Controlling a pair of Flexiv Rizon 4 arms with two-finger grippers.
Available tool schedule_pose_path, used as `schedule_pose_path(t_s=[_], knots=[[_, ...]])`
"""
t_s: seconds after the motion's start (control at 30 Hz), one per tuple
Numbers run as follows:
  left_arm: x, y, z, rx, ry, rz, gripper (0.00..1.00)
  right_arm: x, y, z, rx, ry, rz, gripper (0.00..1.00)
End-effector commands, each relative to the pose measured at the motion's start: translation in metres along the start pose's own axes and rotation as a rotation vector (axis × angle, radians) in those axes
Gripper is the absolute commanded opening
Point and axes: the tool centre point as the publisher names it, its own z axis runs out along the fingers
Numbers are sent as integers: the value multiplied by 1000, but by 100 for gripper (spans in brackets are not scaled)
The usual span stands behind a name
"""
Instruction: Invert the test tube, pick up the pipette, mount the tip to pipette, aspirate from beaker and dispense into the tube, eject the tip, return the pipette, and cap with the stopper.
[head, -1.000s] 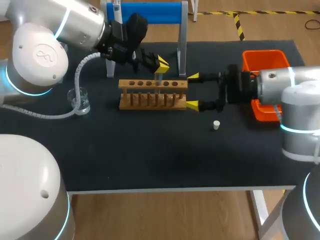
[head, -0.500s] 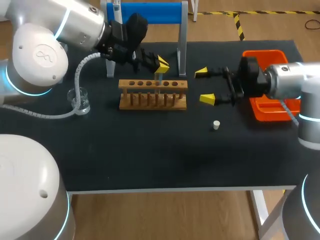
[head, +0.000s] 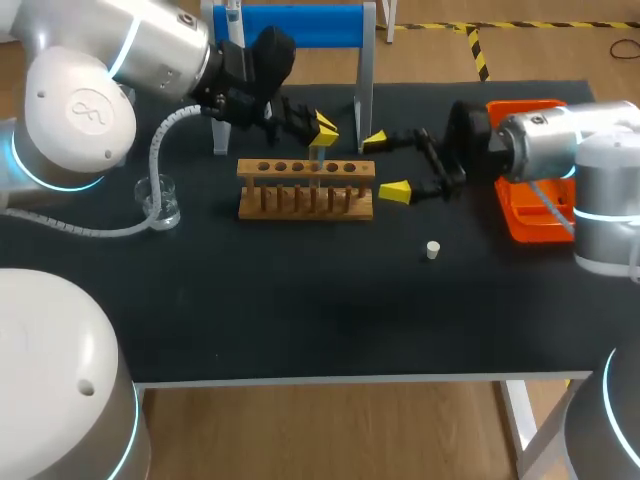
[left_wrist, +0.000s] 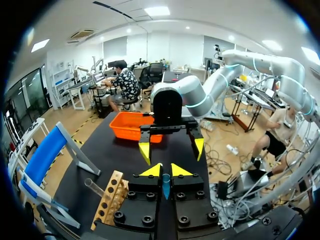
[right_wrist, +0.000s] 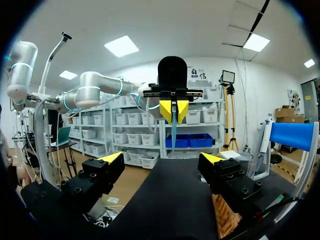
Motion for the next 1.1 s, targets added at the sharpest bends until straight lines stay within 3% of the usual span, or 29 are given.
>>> schedule_pose_path(t_s=[0.03, 0.47, 1.1], knots=[[-1, -1, -1, -6, 3, -2, 0, -4, 2, 13, 9, 1, 4, 100], [2, -2, -4, 35, -36, -1, 0, -6, 6, 28, 17, 3, 1, 100], [5, -5, -1, 34, -27, 9, 0, -7, 14, 42, 28, 14, -11, 100]])
